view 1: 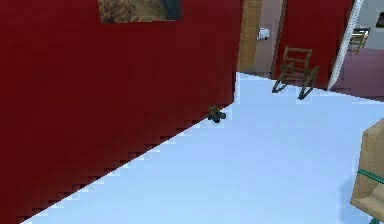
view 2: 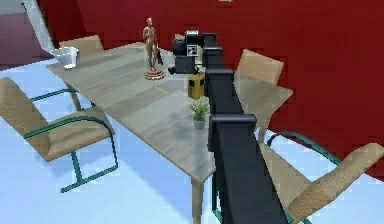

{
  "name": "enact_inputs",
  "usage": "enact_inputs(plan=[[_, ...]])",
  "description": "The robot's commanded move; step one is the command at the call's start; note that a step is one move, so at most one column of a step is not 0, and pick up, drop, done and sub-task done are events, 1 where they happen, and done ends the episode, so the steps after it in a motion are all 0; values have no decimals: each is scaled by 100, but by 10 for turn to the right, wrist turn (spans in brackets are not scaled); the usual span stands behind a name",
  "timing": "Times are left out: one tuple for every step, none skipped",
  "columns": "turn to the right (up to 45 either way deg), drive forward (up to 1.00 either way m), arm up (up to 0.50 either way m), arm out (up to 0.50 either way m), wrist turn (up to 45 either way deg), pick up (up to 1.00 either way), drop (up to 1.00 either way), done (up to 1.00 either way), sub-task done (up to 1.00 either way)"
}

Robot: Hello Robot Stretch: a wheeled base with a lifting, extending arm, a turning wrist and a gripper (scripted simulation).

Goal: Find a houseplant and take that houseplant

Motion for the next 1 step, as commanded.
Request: enact_inputs(plan=[[0,0,0,0,210,0,0,0,0]])
